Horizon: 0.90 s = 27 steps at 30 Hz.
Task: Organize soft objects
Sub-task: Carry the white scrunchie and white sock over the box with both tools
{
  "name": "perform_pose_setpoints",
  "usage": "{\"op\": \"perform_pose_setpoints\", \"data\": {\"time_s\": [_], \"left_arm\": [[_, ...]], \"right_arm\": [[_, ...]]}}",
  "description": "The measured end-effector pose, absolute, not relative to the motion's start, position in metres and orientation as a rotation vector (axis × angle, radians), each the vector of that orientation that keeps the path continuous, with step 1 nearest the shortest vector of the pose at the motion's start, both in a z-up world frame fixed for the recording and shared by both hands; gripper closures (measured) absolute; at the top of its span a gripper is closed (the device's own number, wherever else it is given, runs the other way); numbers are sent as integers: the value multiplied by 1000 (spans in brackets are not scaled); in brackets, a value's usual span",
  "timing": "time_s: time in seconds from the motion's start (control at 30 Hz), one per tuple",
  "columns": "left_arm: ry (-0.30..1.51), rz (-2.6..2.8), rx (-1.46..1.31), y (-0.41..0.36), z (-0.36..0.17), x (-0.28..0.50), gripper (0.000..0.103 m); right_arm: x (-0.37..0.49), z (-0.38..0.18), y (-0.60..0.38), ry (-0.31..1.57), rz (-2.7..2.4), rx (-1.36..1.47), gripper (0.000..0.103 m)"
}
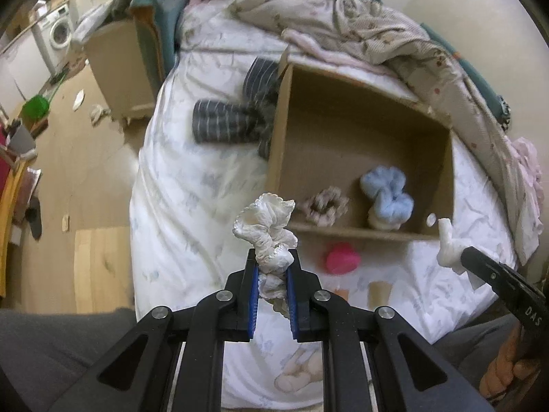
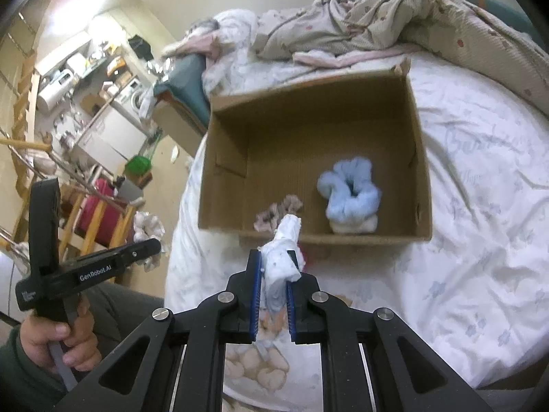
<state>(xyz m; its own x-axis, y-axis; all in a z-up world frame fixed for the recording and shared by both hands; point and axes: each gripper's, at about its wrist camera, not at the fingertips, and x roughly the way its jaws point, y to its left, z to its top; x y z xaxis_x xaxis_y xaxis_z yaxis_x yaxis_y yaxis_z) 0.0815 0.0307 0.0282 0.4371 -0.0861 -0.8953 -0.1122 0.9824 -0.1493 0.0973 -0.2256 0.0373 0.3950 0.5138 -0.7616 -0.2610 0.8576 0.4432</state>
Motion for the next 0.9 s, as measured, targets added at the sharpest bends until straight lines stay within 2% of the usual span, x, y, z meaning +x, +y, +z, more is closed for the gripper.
{"op": "perform_pose_setpoints", "data": {"time_s": [0.27,0.5,0.9], "left_arm": [[1042,-25,-141,14,64,121,90],[1021,-67,-115,-1,69,164,90],[1074,-120,-80,-24,12,200,90]], "right_arm": [[129,73,-241,969,449,287,89],[165,79,-239,942,435,296,89],[196,21,-236,970,423,357,89]]}}
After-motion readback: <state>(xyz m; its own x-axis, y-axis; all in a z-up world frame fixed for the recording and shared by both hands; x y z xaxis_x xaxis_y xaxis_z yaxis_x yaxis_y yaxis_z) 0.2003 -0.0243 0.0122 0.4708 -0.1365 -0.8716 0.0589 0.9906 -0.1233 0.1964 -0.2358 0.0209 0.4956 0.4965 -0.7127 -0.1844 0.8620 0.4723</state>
